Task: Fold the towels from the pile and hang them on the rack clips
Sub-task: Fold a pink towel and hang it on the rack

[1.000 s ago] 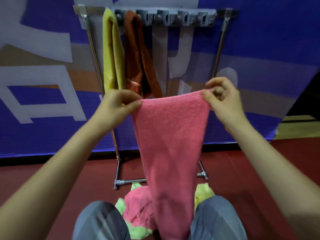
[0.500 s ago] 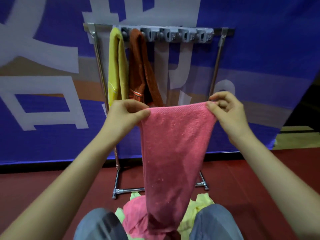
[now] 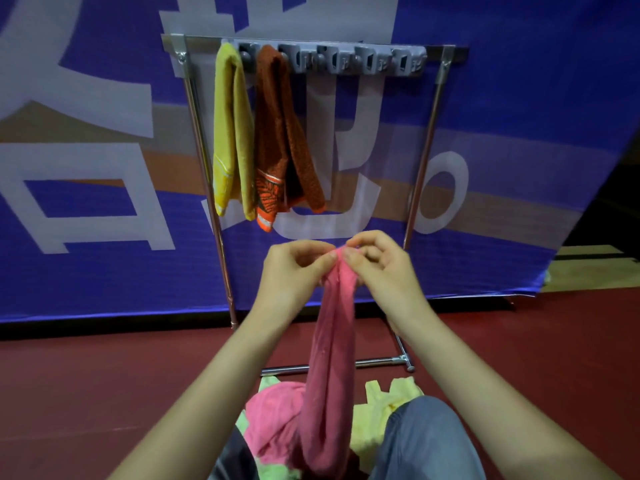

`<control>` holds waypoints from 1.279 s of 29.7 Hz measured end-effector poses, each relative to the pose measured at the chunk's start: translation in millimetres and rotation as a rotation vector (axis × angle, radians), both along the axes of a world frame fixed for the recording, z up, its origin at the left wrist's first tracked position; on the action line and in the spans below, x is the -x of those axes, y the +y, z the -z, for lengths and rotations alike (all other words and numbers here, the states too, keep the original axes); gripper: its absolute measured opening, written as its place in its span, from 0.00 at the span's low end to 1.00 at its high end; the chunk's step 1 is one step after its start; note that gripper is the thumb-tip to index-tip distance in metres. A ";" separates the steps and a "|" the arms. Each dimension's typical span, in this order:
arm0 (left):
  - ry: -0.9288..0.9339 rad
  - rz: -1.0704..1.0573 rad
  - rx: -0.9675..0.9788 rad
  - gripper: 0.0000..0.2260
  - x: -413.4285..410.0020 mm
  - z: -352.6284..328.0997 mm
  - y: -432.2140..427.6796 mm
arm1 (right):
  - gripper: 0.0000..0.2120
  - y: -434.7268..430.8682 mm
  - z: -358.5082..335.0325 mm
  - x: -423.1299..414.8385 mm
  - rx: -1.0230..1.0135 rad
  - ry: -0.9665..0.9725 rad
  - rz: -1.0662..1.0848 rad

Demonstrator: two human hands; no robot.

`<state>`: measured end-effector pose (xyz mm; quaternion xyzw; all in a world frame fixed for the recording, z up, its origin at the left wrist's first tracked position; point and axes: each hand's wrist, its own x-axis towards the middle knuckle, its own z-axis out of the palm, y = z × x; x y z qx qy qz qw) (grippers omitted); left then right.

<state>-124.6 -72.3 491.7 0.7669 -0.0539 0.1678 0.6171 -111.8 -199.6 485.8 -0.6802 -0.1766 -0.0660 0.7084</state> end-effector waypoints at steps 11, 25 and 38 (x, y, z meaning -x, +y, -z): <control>0.045 0.125 0.018 0.08 9.6 15.9 11.1 | 0.27 1.8 15.0 5.1 -0.215 0.251 -0.320; 0.284 0.300 0.112 0.07 14.1 29.3 22.2 | 0.29 -17.5 22.2 4.3 -0.117 0.394 -0.465; 0.309 0.276 0.127 0.06 17.3 37.6 27.0 | 0.24 -23.4 33.4 7.9 0.005 0.363 -0.485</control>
